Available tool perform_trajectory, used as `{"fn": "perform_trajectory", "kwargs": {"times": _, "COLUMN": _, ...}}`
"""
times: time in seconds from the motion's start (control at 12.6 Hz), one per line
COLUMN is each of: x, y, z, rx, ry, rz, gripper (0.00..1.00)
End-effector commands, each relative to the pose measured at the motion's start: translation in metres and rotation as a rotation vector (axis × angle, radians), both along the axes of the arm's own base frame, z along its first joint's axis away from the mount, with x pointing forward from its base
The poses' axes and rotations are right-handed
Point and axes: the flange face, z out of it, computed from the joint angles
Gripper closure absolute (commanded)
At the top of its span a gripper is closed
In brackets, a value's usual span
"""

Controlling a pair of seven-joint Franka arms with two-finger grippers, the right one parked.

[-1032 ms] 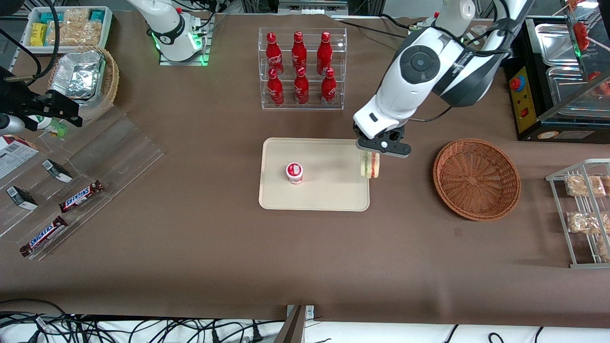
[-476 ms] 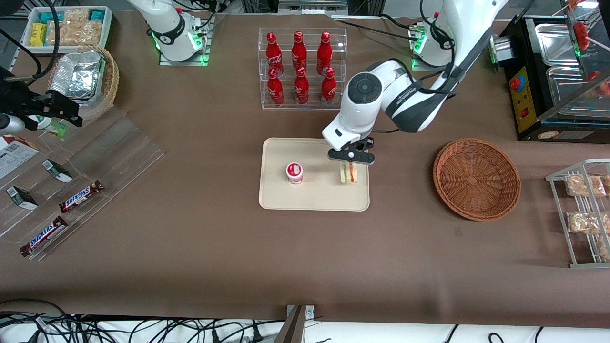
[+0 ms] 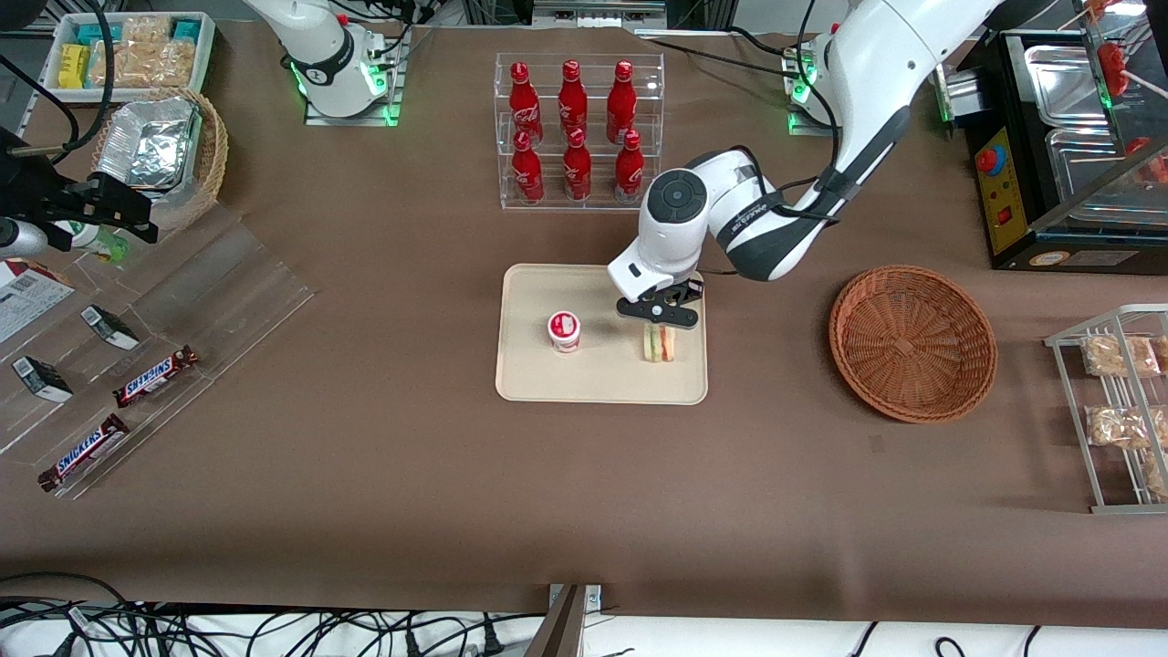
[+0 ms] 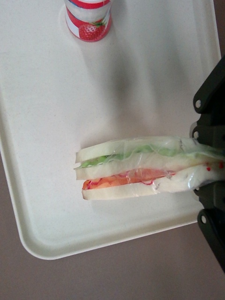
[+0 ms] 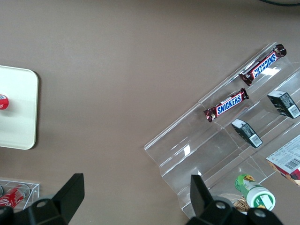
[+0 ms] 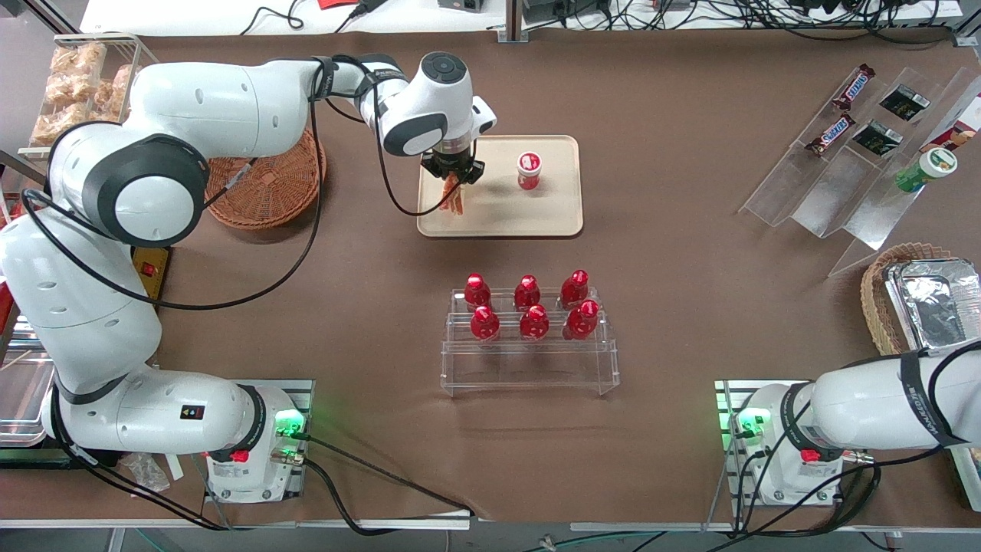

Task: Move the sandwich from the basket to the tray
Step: 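Lower the sandwich onto the tray and open the left gripper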

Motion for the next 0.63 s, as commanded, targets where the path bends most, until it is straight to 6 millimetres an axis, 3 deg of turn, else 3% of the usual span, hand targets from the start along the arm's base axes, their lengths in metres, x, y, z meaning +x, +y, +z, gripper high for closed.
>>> {"fn": "perform_trajectory", "kwargs": {"times": 0.0, "x": 0.0049, "y": -0.0065, "z": -0.0071, "rx": -0.004, "ry": -0.016, "rz": 0.004, "gripper": 0.93}}
{"fn": "perform_trajectory", "kwargs": {"times": 0.32, "x": 0.0041, "y": -0.0053, "z": -0.0127, "rx": 0.003, "ry": -0.013, "rz": 0.003, "gripper": 0.66}}
{"fn": "perform_trajectory", "kwargs": {"times": 0.56, "x": 0.0036, "y": -0.0039, "z": -0.0124, "rx": 0.017, "ry": -0.009, "rz": 0.035, "gripper": 0.11}}
